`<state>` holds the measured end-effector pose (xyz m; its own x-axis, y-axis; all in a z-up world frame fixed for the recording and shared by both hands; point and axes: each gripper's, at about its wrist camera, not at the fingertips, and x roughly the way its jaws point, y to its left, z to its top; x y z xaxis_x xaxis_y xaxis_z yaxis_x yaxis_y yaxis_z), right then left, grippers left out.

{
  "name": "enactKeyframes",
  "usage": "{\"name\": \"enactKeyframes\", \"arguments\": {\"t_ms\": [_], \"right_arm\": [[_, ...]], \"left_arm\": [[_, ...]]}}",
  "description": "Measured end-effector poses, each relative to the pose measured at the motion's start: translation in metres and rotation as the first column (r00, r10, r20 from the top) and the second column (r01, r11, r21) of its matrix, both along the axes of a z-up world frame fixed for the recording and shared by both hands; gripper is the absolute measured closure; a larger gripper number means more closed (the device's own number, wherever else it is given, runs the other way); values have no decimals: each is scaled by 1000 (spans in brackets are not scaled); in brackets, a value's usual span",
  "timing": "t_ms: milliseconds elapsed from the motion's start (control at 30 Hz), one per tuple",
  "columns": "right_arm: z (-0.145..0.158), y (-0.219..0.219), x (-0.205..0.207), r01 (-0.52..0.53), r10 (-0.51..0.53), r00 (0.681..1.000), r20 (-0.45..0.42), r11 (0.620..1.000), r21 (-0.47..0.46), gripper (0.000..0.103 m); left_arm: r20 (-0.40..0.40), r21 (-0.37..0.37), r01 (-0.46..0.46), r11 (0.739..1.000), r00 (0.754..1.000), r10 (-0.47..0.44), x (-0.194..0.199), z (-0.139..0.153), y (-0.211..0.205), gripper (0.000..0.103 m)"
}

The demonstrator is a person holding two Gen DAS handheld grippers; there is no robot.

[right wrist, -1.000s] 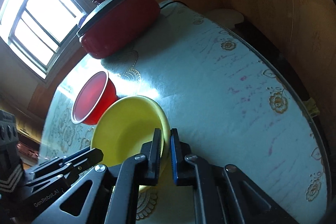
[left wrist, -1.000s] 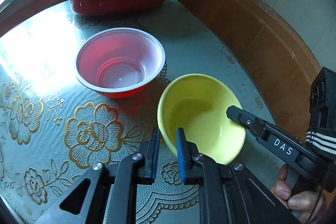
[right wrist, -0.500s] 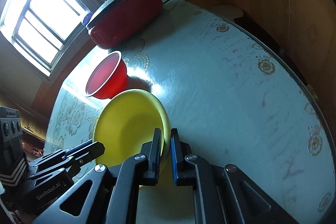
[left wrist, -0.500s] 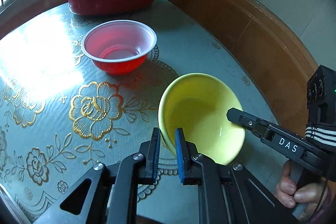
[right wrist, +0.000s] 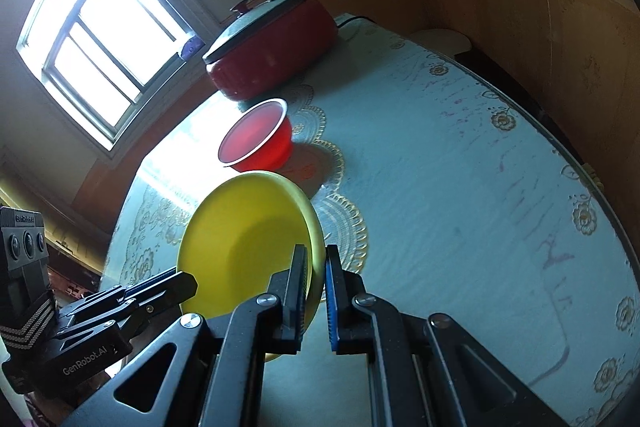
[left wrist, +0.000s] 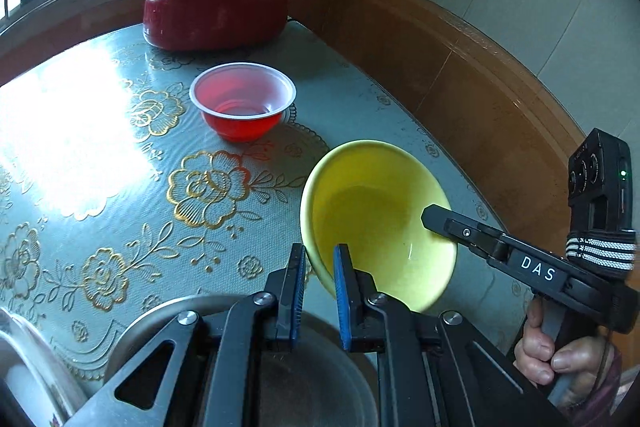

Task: Organize plates and bowls
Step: 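Grasp the yellow bowl rim with the left tool and lift it, then lower the yellow bowl into the stainless steel bowl with the left tool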

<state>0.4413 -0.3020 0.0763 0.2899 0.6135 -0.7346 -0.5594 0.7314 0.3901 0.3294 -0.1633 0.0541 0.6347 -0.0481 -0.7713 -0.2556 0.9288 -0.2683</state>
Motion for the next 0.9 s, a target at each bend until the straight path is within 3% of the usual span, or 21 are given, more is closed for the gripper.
{"name": "enactKeyframes", "arguments": {"t_ms": [433,900], "right_arm": [[16,28,-61,-119,118,992,44,993,23,96],[-11,50,-120,-251,249,968,-28,965,-80,96]], "left_arm": [[41,-31,-14,999,999,15,-68,9,31,89],[-26,-96,-18,995,1000,15,-135,-17,46,89]]}}
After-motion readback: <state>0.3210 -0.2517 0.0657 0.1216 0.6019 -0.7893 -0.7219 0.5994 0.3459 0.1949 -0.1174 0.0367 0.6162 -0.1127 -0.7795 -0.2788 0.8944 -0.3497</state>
